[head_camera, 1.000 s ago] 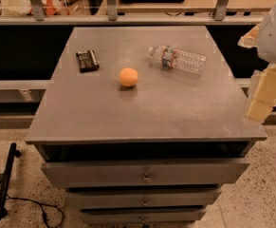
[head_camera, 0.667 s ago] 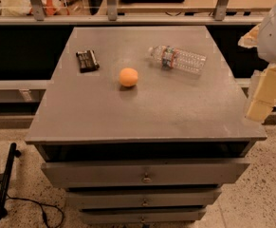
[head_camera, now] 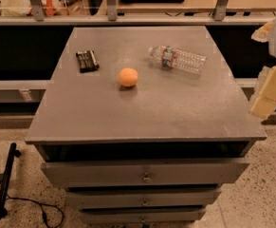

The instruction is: Pick water bottle

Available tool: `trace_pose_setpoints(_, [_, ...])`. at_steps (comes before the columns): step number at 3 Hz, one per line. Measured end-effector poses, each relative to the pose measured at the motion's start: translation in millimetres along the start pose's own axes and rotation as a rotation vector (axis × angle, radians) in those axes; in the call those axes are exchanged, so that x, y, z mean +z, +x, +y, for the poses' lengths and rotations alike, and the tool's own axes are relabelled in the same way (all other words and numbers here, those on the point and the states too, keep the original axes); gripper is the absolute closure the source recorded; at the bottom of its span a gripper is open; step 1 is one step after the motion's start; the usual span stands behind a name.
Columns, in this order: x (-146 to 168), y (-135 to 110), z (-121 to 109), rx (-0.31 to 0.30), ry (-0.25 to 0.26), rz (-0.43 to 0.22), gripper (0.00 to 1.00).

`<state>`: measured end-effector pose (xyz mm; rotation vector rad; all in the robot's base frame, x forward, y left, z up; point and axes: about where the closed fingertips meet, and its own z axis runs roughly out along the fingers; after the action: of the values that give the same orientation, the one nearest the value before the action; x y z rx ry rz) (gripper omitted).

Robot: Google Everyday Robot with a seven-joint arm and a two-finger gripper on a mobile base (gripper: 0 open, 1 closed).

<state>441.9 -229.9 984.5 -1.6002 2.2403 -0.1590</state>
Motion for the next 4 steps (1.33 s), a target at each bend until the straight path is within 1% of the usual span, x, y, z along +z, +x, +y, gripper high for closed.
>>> trace_pose_setpoints(1, [-6, 13, -9, 0.059, 0.059, -0.026, 0.00])
trace_pose_setpoints(2, [-9, 26, -19, 0.117, 0.090, -0.077, 0.00])
trace_pose_setpoints(3, [-10, 46, -40, 0.194, 0.119, -0.154, 0.00])
trace_pose_setpoints(4, [-4, 64, -68, 0.238, 0.133, -0.199, 0.00])
